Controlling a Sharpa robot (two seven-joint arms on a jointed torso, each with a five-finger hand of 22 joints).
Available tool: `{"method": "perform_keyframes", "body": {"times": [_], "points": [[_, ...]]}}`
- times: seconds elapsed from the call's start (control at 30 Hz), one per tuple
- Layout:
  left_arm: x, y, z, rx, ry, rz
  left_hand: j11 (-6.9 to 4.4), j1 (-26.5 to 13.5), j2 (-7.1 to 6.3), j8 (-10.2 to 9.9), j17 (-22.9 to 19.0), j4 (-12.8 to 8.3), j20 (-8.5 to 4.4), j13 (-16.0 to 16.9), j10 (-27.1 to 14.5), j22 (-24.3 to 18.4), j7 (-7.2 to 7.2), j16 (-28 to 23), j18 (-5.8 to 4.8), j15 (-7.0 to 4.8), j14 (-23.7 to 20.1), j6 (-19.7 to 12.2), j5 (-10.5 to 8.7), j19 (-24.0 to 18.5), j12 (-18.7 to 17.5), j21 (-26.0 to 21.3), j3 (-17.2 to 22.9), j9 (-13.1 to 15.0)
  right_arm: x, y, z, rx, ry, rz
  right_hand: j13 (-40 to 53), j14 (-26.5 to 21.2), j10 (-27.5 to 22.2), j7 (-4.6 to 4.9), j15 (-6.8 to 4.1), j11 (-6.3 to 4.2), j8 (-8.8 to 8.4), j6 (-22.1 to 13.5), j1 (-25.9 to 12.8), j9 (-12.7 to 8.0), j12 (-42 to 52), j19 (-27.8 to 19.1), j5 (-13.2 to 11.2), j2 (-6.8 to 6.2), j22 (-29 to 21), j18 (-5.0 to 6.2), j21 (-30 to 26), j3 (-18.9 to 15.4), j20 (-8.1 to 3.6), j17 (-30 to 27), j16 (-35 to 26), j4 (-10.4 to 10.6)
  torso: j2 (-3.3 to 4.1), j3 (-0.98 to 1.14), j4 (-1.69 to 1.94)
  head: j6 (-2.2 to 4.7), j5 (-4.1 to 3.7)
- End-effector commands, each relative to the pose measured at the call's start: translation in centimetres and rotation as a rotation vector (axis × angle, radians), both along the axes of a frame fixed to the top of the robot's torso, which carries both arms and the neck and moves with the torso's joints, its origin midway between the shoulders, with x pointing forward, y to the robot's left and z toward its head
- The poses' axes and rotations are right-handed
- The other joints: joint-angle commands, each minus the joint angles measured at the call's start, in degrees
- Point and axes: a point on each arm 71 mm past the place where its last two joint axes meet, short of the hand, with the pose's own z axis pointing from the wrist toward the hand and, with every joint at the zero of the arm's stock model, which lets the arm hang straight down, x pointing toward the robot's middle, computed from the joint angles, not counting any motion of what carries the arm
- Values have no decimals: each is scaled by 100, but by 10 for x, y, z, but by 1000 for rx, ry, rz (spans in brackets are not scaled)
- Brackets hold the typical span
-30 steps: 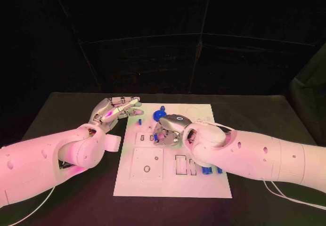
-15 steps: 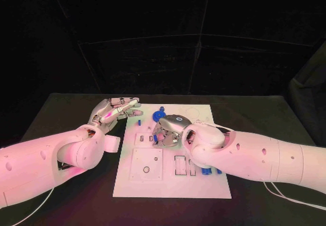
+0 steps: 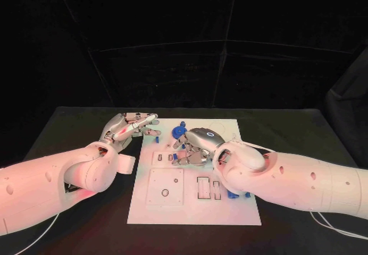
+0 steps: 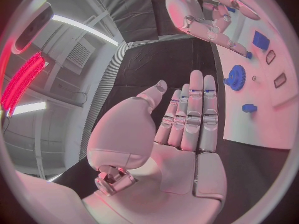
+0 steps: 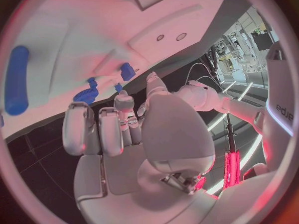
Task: Assemble the parts on the task board
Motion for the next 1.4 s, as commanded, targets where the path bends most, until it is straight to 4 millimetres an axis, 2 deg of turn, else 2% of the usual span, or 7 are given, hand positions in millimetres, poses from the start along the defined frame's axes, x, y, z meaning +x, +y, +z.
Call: {"method": "perform_keyframes", "body": {"times": [0.03,0.07,0.13,0.33,0.47,0.7,1.4], "points": [[0,-2,-4,155,34,-87,-159,-241,-97,97,372,111,-205,76,390,146,-94,520,36,-189,642,242,36,525,135,328,-157,39,-5,-9,17,166,77,176,-281,120,-280,13,58,27,-22,-71,239,6,-310,-519,-59,82,-669,117,-382,-64,11,-360,-355,-36,-19,0,4,27,7],[1,-2,-4,181,40,-97,-230,-325,-125,140,543,162,-268,130,606,208,-166,762,51,-271,819,350,79,718,227,459,-220,59,-4,-13,19,181,106,181,-411,61,-401,20,66,34,-18,-87,317,8,-446,-696,-59,118,-901,164,-527,-89,22,-518,-491,-62,-33,7,0,21,12],[3,-3,-6,275,73,-147,-456,-462,-157,202,2518,273,-461,317,1108,397,-309,2977,17,-453,926,556,34,1155,470,826,-367,107,3,-31,29,236,196,173,-869,-140,-777,31,76,47,-18,-123,483,8,-940,-1138,-37,194,-1502,286,-908,-112,32,-1065,-957,-137,-74,17,-4,-8,20],[8,-10,-3,652,164,-324,-583,-967,-65,348,5859,877,-660,1055,1365,917,-525,6347,-16,-553,1058,657,56,1468,1141,1623,-1085,276,23,-94,56,387,336,65,-1280,-207,-954,14,61,28,30,-88,653,22,-1282,-1354,-8,333,-1935,359,-1260,-202,25,-1409,-1335,-245,-211,39,-19,-35,33],[16,-16,4,846,216,-362,-661,-1029,101,635,6864,1270,-754,1812,1302,3542,-574,7229,-316,-676,1146,731,15,1905,1920,3893,-1525,500,34,-123,67,455,338,-11,-1329,-182,-937,8,51,19,37,-87,696,20,-1296,-1324,26,381,-1953,358,-1289,-223,15,-1415,-1363,-276,-292,65,-33,-74,48],[32,-29,15,1097,287,-365,-797,-719,296,1491,7345,1565,-841,4223,982,5793,-738,7622,-580,-784,1241,605,-10,2096,4396,5709,-2164,1221,47,-150,73,500,321,-94,-1402,-153,-923,0,39,8,46,-83,742,20,-1320,-1289,140,438,-1987,359,-1331,-258,1,-1431,-1408,-314,-407,99,-39,-151,76],[59,-87,6,1343,341,-386,-867,-528,670,2598,7345,1696,-885,5148,867,6975,-812,7622,-744,-839,1241,-36,18,2307,5353,6541,-2726,2395,56,-146,71,454,309,-110,-1526,-135,-911,-9,26,-1,61,-76,732,19,-1367,-1282,311,507,-2097,371,-1432,-350,-16,-1523,-1543,-316,-439,99,-39,-278,125]]}}
